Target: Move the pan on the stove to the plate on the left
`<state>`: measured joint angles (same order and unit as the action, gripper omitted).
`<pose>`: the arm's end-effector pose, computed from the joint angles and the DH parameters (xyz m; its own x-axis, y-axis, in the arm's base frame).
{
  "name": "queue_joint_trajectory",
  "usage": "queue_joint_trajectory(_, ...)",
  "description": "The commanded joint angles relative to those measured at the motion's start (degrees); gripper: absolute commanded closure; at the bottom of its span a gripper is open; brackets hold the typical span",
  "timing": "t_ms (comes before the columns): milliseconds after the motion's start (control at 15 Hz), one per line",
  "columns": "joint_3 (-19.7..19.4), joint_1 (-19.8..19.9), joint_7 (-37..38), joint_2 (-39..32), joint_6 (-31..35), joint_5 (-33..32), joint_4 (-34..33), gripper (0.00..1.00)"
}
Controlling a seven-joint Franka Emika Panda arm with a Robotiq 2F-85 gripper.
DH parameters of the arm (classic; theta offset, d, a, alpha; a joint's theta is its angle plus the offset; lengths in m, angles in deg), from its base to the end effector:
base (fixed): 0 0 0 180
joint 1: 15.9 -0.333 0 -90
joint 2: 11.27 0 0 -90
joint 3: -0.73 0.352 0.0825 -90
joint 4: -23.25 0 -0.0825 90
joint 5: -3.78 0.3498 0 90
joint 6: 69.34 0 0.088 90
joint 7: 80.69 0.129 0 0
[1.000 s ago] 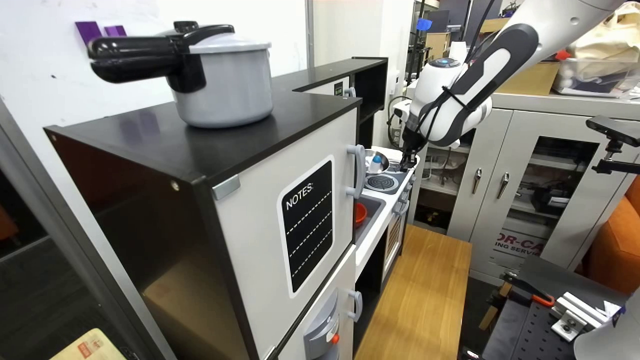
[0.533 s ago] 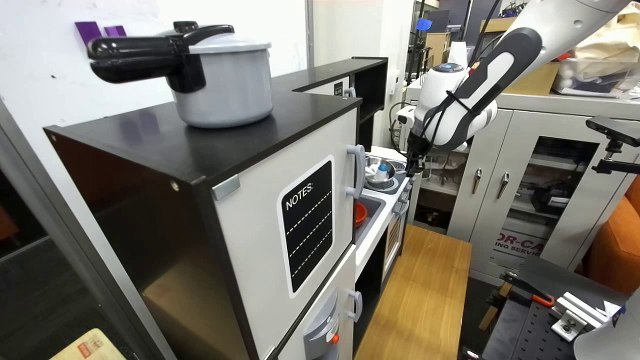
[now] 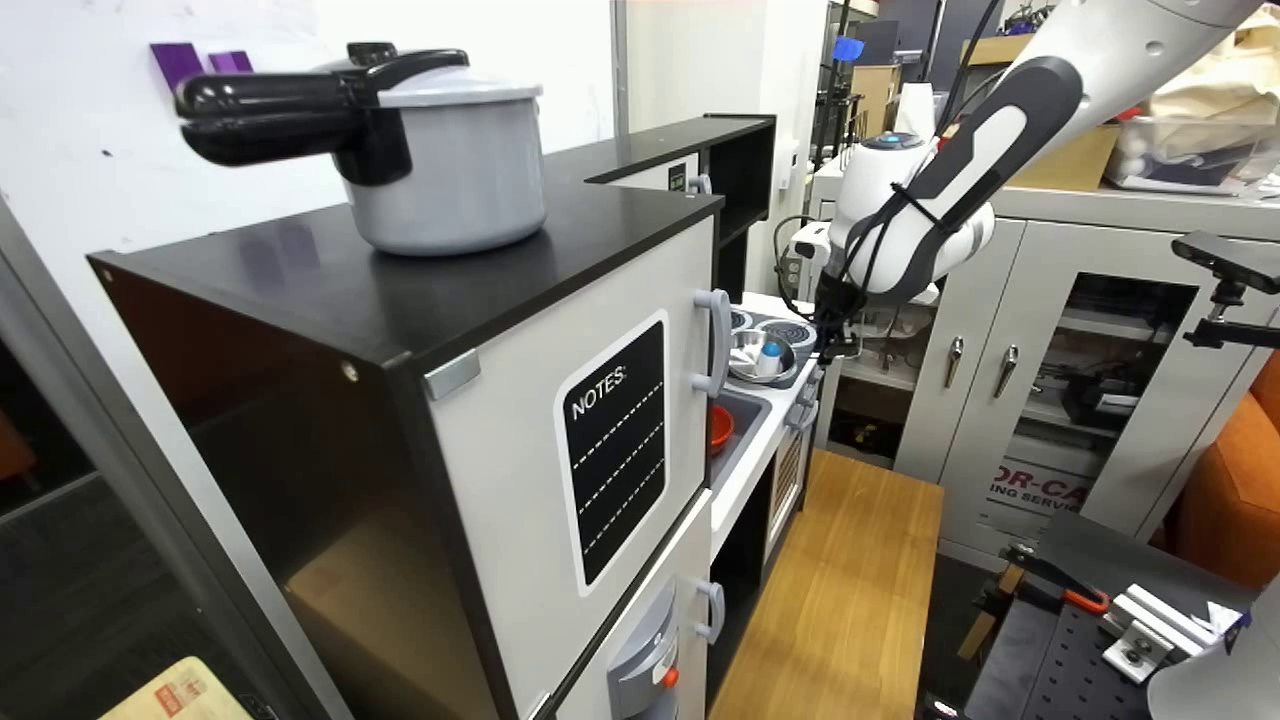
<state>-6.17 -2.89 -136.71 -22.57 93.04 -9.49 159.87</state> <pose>0.4945 -0.1675 0.3064 0.6608 0.7505 0.0095 0.7202 -0.6375 0.2737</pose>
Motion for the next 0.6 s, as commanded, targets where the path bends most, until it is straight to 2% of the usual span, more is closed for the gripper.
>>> queue_joint_trajectory(0, -0.79, 0.31, -1.45, -0.10, -1.41, -1.76, -0.83, 0.94)
queue_joint_trajectory(133, -1.27, 0.24, -1.28, -0.09, -1.47, -2.40, -0.76, 0.94)
queue_joint_trajectory(267, -1.62, 0.16, -0.93, -0.11, -1.44, -2.95, -0.63, 0.84)
queue_joint_trajectory(400, -1.86, 0.10, -0.58, -0.19, -1.36, -3.31, -0.55, 0.81)
queue_joint_trajectory(533, -1.98, -0.08, 0.16, -0.21, -0.89, -3.37, -0.42, 0.49)
